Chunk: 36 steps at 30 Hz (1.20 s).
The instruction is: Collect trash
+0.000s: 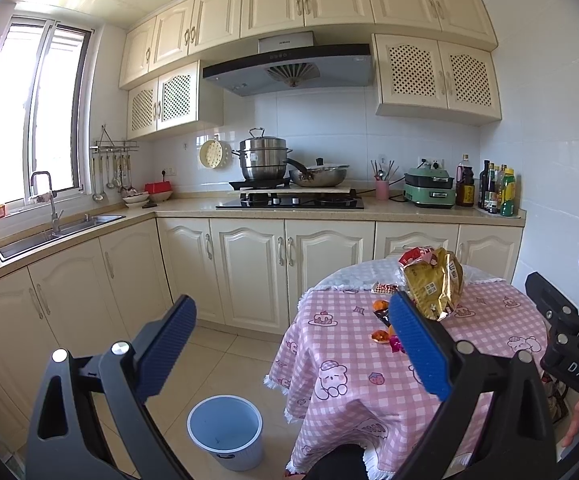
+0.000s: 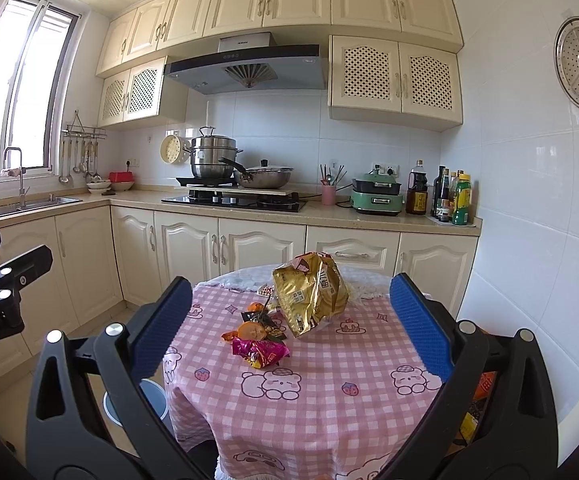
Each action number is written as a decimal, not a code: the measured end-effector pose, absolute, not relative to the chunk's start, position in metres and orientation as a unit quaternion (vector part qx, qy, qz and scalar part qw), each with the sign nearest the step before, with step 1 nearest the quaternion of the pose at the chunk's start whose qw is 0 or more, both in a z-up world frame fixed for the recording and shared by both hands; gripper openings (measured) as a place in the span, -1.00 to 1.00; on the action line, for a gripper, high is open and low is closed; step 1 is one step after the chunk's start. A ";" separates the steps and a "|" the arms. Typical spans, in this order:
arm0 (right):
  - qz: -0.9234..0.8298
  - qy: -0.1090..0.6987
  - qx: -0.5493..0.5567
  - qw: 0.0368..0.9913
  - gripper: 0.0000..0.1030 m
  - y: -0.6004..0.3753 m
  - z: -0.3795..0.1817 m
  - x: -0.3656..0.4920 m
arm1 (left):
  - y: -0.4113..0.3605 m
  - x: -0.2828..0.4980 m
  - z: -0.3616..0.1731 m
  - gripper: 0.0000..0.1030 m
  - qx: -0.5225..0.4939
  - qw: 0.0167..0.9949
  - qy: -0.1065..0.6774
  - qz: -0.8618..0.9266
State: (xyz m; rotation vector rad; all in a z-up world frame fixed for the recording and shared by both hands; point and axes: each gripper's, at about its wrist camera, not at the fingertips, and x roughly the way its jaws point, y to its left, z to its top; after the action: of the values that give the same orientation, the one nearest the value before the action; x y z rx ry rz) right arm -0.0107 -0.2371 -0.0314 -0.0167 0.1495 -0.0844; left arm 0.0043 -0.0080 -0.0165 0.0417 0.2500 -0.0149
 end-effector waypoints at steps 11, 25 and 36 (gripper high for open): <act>-0.045 0.082 -0.008 0.996 0.88 -0.237 -0.032 -0.011 | -0.008 0.006 -0.020 0.85 0.023 0.991 0.131 -0.008; -0.046 0.097 -0.004 0.994 0.88 -0.237 -0.034 -0.004 | -0.008 0.014 -0.026 0.85 0.026 0.989 0.147 -0.009; -0.056 0.145 0.017 0.988 0.88 -0.252 -0.060 0.028 | -0.016 0.052 -0.056 0.85 0.044 0.979 0.201 -0.005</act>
State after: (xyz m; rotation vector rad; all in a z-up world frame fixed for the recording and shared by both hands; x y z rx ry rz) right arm 0.0283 -0.2524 -0.0597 0.0337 0.2908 -0.1132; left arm 0.0524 -0.0162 -0.0558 0.0893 0.4055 -0.0109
